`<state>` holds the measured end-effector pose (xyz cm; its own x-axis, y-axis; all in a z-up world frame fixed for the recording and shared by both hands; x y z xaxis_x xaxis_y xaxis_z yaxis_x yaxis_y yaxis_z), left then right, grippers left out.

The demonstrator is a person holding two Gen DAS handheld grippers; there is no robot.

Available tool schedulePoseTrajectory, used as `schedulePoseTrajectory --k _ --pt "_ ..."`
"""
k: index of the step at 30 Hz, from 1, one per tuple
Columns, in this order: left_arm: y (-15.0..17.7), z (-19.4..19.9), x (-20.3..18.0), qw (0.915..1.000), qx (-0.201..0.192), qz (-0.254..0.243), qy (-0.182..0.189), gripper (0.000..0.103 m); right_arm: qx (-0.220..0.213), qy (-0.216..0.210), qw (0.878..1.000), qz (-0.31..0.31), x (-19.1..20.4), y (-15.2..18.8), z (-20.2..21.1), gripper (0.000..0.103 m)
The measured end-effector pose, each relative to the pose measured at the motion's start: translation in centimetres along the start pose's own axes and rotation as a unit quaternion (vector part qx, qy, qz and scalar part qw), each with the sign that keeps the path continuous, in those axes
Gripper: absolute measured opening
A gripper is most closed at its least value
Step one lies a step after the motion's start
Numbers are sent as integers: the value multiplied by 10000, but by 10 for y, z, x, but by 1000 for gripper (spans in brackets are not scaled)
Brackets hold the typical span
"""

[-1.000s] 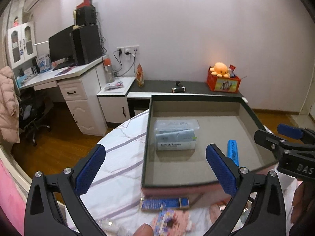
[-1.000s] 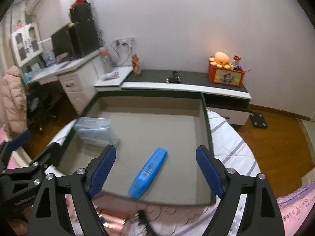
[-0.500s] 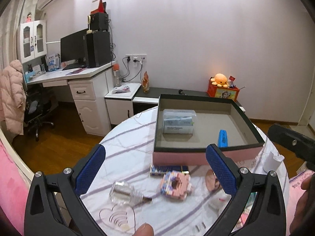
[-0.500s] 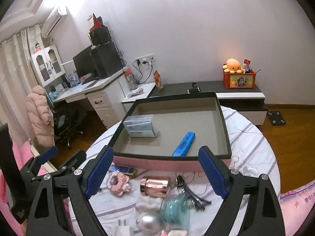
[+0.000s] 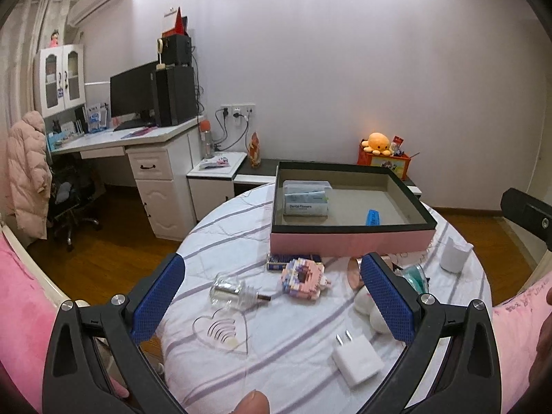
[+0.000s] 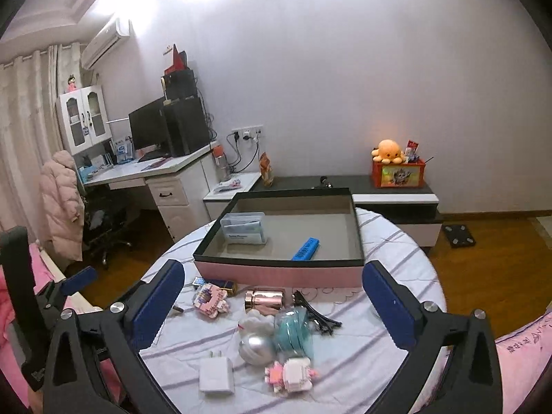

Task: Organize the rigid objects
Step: 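Withdraw both open grippers from the pink tray box, then grasp the white charger with the left gripper while the right grasps the pink-white block figure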

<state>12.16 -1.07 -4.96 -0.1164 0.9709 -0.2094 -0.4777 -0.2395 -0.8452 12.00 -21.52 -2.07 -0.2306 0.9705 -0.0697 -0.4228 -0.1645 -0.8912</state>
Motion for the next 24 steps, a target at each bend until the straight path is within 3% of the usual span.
schedulePoseTrajectory --k 4,12,24 --pt "8 17 4 10000 -46 -9 -3 103 -56 87 9999 -48 0 13 20 103" --pt "32 23 14 9999 121 -7 -91 103 229 106 9997 -68 2 49 29 103" --pt "63 12 -3 9991 407 -64 19 103 749 186 9970 37 1 87 3 103"
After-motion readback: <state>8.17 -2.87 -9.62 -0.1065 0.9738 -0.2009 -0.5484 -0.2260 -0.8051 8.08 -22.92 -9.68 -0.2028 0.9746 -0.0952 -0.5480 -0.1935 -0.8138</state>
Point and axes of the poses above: each gripper's, at about its wrist camera, not at the fingertips, and z roughly against the way its jaws point, x to its left, y to its underside, the point moved 4 cm from there along -z, roughly the way its jaws point, and after that the axes turned 14 degrees about z, right-handed, at the moved point
